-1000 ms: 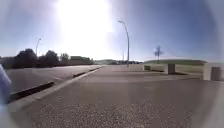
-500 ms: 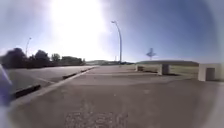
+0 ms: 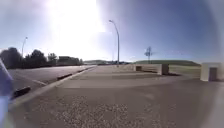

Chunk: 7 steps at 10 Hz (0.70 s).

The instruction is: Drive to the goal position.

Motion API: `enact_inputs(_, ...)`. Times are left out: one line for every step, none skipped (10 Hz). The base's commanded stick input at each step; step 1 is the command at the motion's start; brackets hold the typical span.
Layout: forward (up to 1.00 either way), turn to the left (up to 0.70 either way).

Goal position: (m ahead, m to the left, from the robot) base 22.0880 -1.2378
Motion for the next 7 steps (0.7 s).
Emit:
enact_inputs(0.7,0.0)
enact_inputs(0.7,0.0)
enact_inputs(0.7,0.0)
enact_inputs(0.7,0.0)
enact_inputs(0.7,0.0)
enact_inputs(0.7,0.0)
enact_inputs(0.7,0.0)
